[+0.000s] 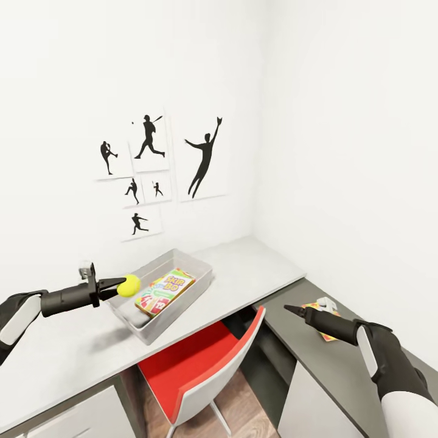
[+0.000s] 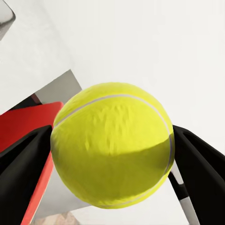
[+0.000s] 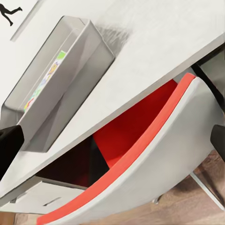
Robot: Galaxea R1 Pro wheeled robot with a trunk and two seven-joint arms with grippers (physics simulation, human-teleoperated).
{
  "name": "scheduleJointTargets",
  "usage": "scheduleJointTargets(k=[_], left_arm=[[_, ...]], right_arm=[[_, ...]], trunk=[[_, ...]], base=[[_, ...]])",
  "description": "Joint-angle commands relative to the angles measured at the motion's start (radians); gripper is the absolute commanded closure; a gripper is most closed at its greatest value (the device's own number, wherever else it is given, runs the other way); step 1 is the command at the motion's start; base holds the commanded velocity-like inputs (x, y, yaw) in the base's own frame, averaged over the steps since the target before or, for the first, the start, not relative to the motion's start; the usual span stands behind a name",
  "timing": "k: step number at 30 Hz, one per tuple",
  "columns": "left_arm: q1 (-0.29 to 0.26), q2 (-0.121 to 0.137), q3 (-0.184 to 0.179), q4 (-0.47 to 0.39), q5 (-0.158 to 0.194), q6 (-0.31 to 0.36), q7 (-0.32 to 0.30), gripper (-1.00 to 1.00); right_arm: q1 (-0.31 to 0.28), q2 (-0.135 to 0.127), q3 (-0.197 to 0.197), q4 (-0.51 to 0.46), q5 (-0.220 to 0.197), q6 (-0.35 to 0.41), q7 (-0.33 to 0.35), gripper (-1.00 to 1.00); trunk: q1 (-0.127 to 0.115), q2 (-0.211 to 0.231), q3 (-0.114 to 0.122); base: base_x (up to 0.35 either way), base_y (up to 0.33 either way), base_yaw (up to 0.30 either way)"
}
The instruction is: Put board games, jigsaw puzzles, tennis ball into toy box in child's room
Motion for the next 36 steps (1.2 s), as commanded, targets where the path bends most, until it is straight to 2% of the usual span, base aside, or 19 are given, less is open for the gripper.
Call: scheduleJointTargets(k=[1,4,6,11,17,18,24,29,32,36], left_arm=[[-0.001,0.001,-0.006,0.001,0.003,-0.002,-0.002,1.00],[-0.001,-0.002,-0.012,0.001,0.003,-0.026,-0.001,1.00],[-0.001,-0.005,-0.013,0.001,-0.001,-0.033,0.010,1.00],[-0.001,-0.009,-0.009,0.001,-0.032,-0.038,0.074,1.00],[-0.009,-0.010,-0.004,0.001,-0.039,-0.040,0.176,1.00],[-0.017,-0.009,-0.002,-0.012,-0.039,-0.038,0.278,1.00],[-0.022,-0.012,-0.001,-0.079,-0.039,-0.030,0.446,1.00],[-0.023,-0.030,-0.001,-0.096,-0.039,-0.030,0.654,1.00],[-0.023,-0.053,-0.001,-0.130,-0.039,-0.027,0.770,1.00],[-0.023,-0.086,-0.002,-0.173,-0.039,-0.025,0.869,1.00]], right_arm=[[-0.001,0.000,-0.003,0.000,-0.006,0.009,0.000,-1.00],[-0.001,0.001,-0.026,-0.008,-0.008,0.014,0.013,-1.00],[-0.002,0.002,-0.041,-0.011,-0.008,0.019,0.050,-1.00],[-0.002,0.000,-0.052,-0.017,-0.008,0.031,0.112,-1.00],[-0.002,-0.001,-0.081,-0.033,-0.006,0.024,0.170,-1.00],[-0.002,-0.001,-0.084,-0.035,-0.007,0.025,0.179,-1.00],[-0.002,-0.002,-0.087,-0.036,-0.006,0.025,0.196,-1.00],[-0.002,-0.002,-0.087,-0.036,-0.006,0.025,0.200,-1.00],[-0.002,-0.002,-0.087,-0.036,-0.006,0.025,0.200,-1.00],[-0.002,-0.002,-0.087,-0.035,-0.006,0.025,0.200,-1.00]], trunk=[[0.001,-0.002,-0.002],[0.001,-0.002,-0.002],[0.001,-0.002,-0.002],[0.001,-0.002,-0.002],[0.001,-0.002,-0.002],[0.001,-0.002,-0.002],[0.001,-0.002,-0.002],[0.001,-0.002,-0.002],[0.001,-0.002,-0.002],[0.001,-0.002,-0.002]], base=[[0.000,0.003,0.000],[0.000,0.001,0.000],[0.000,0.000,0.000],[0.000,0.000,0.000],[0.000,0.000,0.000],[0.000,0.000,0.000],[0.000,0.000,0.000],[0.000,0.000,0.000],[0.000,0.000,0.000],[0.000,0.000,0.000]])
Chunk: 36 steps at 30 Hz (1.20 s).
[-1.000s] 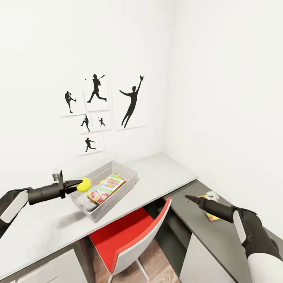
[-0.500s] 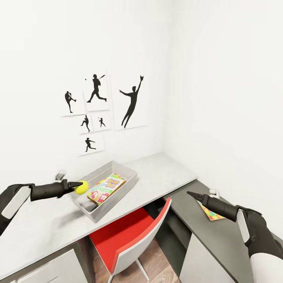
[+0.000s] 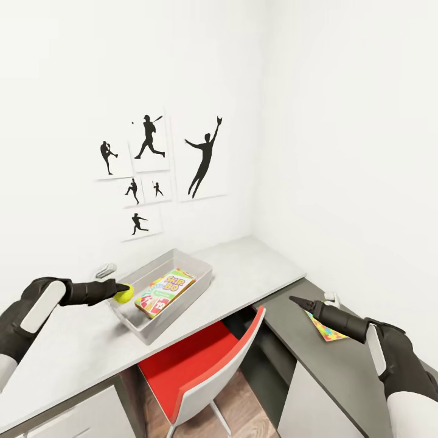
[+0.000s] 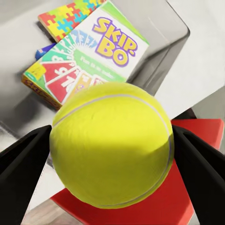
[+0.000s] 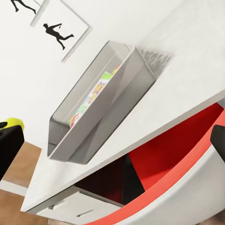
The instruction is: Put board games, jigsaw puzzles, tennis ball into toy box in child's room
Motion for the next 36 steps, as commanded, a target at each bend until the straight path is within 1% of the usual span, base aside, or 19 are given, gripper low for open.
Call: scheduleJointTargets(k=[1,3,7,9,10,11,12,15,19,21,23,25,27,33,34,36], left_arm=[[-0.002,-0.009,-0.001,-0.014,-0.012,0.002,0.010,1.00],[-0.002,-0.022,-0.002,-0.048,-0.012,0.002,0.034,1.00],[-0.002,-0.032,-0.002,-0.104,-0.015,0.001,0.054,1.00],[-0.010,-0.042,-0.002,-0.113,-0.034,0.001,0.069,1.00],[-0.021,-0.046,-0.002,-0.115,-0.054,0.001,0.079,1.00],[-0.034,-0.050,-0.002,-0.117,-0.087,0.001,0.088,1.00],[-0.040,-0.053,-0.002,-0.118,-0.110,0.001,0.091,1.00],[-0.050,-0.075,-0.003,-0.119,-0.174,0.003,0.097,1.00],[-0.083,-0.117,-0.003,-0.113,-0.325,0.006,0.099,1.00],[-0.100,-0.145,-0.003,-0.109,-0.386,0.007,0.099,1.00],[-0.110,-0.171,-0.003,-0.108,-0.434,0.008,0.099,1.00],[-0.115,-0.192,-0.003,-0.105,-0.466,0.008,0.099,1.00],[-0.120,-0.206,-0.003,-0.097,-0.486,0.008,0.099,1.00],[-0.150,-0.224,-0.004,-0.005,-0.527,0.006,0.097,1.00],[-0.155,-0.224,-0.004,0.017,-0.545,0.006,0.097,1.00],[-0.159,-0.227,-0.005,0.039,-0.604,0.013,0.093,1.00]], right_arm=[[-0.001,0.000,-0.001,0.000,-0.005,0.008,0.001,-1.00],[-0.001,0.000,-0.001,0.000,-0.004,0.007,0.001,-1.00],[-0.001,0.000,-0.001,0.000,-0.003,0.007,0.003,-1.00],[-0.001,0.000,-0.001,0.000,-0.003,0.007,0.003,-1.00],[-0.001,-0.001,-0.001,0.000,-0.003,0.007,0.003,-1.00],[-0.001,-0.001,-0.001,0.000,-0.003,0.007,0.003,-1.00],[-0.001,-0.001,-0.001,0.000,-0.003,0.007,0.003,-1.00],[-0.001,-0.001,-0.001,0.000,-0.003,0.007,0.003,-1.00],[-0.001,-0.001,-0.001,0.000,-0.003,0.007,0.003,-1.00],[-0.001,-0.001,-0.001,0.000,-0.003,0.007,0.004,-1.00],[-0.001,-0.001,-0.001,0.000,-0.003,0.007,0.004,-1.00],[-0.001,-0.001,-0.001,0.000,-0.003,0.007,0.004,-1.00],[-0.001,-0.002,-0.001,0.000,-0.003,0.007,0.005,-1.00],[-0.001,-0.007,-0.001,0.000,-0.003,0.007,0.005,-1.00],[-0.001,-0.007,-0.001,0.000,-0.003,0.007,0.004,-1.00],[0.000,-0.007,-0.001,0.000,-0.003,0.006,0.003,-1.00]], trunk=[[0.001,-0.002,-0.002],[0.001,-0.002,-0.002],[0.001,-0.002,-0.002],[0.001,-0.002,-0.002],[0.001,-0.002,-0.002],[0.001,-0.002,-0.002],[0.001,-0.002,-0.002],[0.001,-0.002,-0.002],[0.001,-0.002,-0.002],[0.001,-0.002,-0.002],[0.001,-0.002,-0.002],[0.001,-0.002,-0.002],[0.001,-0.002,-0.002],[0.001,-0.002,-0.002],[0.001,-0.002,-0.002],[0.001,-0.002,-0.002]], base=[[0.000,0.000,0.000],[0.000,0.000,0.000],[0.000,0.000,0.000],[0.000,0.000,0.000],[0.000,0.000,0.000],[0.000,0.000,0.000],[0.000,0.000,0.000],[0.000,0.000,0.000],[0.000,0.000,0.000],[0.000,0.000,0.000],[0.000,0.000,0.000],[0.000,0.000,0.000],[0.000,0.000,0.000],[0.000,0.000,0.000],[0.000,0.000,0.000],[0.000,0.000,0.000]])
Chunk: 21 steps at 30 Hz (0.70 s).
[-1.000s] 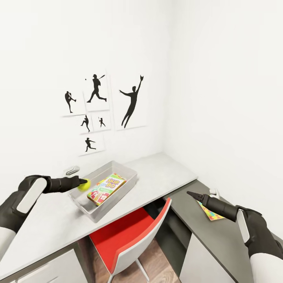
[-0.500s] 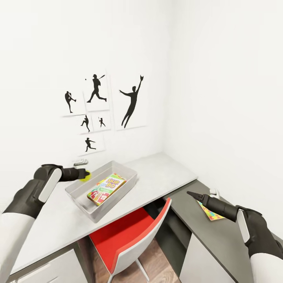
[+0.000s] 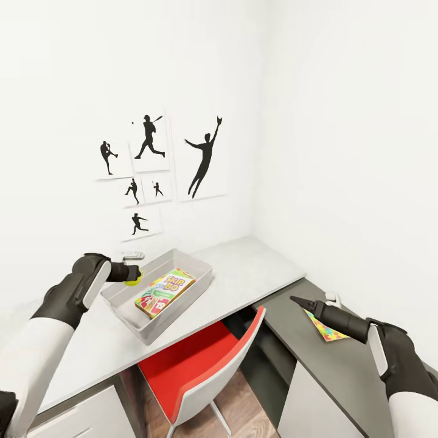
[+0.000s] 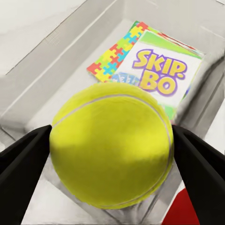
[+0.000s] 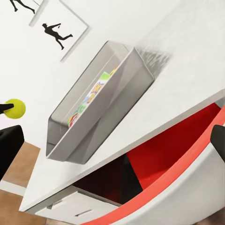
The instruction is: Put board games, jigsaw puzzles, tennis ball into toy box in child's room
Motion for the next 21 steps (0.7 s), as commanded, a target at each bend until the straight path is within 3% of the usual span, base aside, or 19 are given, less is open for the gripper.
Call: scheduleJointTargets(k=[1,2,5,21], left_arm=[[-0.002,0.000,-0.002,0.003,-0.024,0.011,-0.005,1.00],[-0.002,-0.001,-0.003,0.006,-0.050,0.024,-0.007,1.00],[-0.002,-0.001,-0.005,0.012,-0.074,0.045,-0.013,1.00],[-0.010,-0.036,-0.032,0.013,-0.080,0.063,-0.016,1.00]], right_arm=[[-0.001,0.000,-0.001,0.000,-0.005,0.008,0.000,-1.00],[-0.001,0.000,-0.001,0.000,-0.005,0.009,0.000,-1.00],[-0.001,0.000,-0.001,0.000,-0.005,0.008,0.000,-1.00],[-0.001,-0.001,-0.002,0.000,-0.005,0.009,0.002,-1.00]], trunk=[[0.001,-0.002,-0.002],[0.001,-0.002,-0.002],[0.001,-0.002,-0.004],[0.001,-0.002,-0.025]], base=[[0.000,0.000,0.000],[0.000,0.000,0.000],[0.000,0.000,0.000],[0.000,0.000,0.000]])
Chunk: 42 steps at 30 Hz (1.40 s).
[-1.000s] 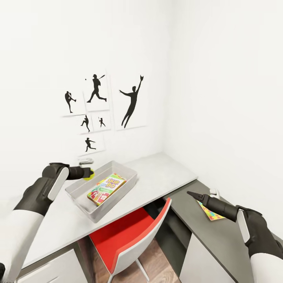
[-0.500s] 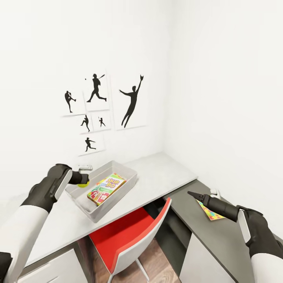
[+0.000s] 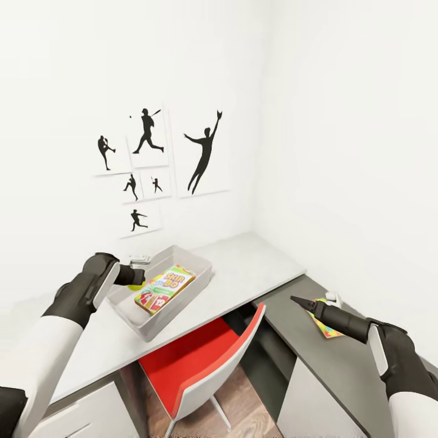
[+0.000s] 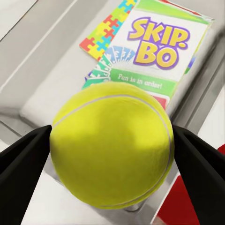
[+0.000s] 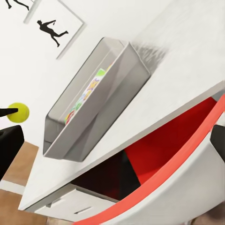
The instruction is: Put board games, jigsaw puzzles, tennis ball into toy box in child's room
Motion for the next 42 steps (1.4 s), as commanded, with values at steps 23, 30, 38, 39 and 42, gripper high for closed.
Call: scheduleJointTargets(k=[23,30,38,39,42], left_arm=[[-0.004,0.008,-0.135,0.032,-0.001,0.006,-0.005,1.00],[-0.004,0.008,-0.135,0.040,-0.002,0.006,-0.006,1.00],[-0.004,0.008,-0.136,0.042,-0.002,0.005,-0.006,1.00],[-0.004,0.008,-0.136,0.041,-0.002,0.005,-0.006,1.00],[-0.004,0.008,-0.137,0.041,-0.002,0.005,-0.006,1.00]], right_arm=[[-0.001,0.000,-0.011,0.001,-0.005,0.008,0.002,-1.00],[-0.001,0.000,-0.015,0.001,-0.005,0.008,0.002,-1.00],[-0.002,0.000,-0.015,0.001,-0.005,0.008,0.002,-1.00],[-0.001,0.000,-0.015,0.001,-0.005,0.008,0.002,-1.00],[-0.001,0.000,-0.015,0.001,-0.005,0.008,0.002,-1.00]], trunk=[[0.001,-0.003,-0.040],[0.001,-0.003,-0.052],[0.001,-0.003,-0.065],[0.001,-0.003,-0.066],[0.001,-0.003,-0.071]], base=[[0.000,0.000,0.000],[0.000,0.000,0.000],[0.000,0.000,0.000],[0.000,0.000,0.000],[0.000,0.000,0.000]])
